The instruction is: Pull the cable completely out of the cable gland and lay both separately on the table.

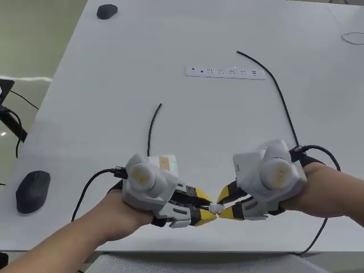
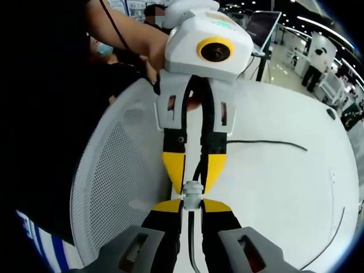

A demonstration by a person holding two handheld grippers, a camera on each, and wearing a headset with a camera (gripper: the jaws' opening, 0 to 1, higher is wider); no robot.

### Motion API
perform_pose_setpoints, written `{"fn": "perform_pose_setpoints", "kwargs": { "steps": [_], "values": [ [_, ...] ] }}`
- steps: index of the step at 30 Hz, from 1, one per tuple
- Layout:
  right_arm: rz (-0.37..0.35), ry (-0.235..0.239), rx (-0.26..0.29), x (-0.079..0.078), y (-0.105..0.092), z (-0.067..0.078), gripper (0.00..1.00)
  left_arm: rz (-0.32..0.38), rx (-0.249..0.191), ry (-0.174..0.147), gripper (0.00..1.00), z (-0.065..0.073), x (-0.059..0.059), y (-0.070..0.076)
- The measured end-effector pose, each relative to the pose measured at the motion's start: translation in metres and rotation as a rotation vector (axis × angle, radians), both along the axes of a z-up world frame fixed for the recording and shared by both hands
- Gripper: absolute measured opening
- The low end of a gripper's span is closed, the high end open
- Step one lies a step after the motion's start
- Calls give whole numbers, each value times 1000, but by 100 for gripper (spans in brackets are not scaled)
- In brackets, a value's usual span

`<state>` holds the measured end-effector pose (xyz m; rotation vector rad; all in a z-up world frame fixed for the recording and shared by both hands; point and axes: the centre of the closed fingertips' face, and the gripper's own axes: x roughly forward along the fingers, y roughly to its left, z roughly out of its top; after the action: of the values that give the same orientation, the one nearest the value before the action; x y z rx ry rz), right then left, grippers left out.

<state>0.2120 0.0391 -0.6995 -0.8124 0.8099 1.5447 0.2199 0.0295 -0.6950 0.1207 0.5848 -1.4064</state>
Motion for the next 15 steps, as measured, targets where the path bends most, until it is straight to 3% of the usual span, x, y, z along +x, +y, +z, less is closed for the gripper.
{"fn": "perform_pose_setpoints", "kwargs": {
  "steps": [5,8,10,13,15],
  "values": [
    [-4,-10,22,0,0,2,7,10,1,9,15,2,0,1],
    [-20,-17,40,2,1,4,8,19,2,-2,15,4,2,2],
    [-91,33,64,3,2,6,8,27,5,-3,15,6,2,2],
    [-99,48,105,5,3,14,9,24,5,-28,15,9,2,3],
    [-132,81,129,6,3,19,9,26,2,-38,15,10,3,3]
  ]
}}
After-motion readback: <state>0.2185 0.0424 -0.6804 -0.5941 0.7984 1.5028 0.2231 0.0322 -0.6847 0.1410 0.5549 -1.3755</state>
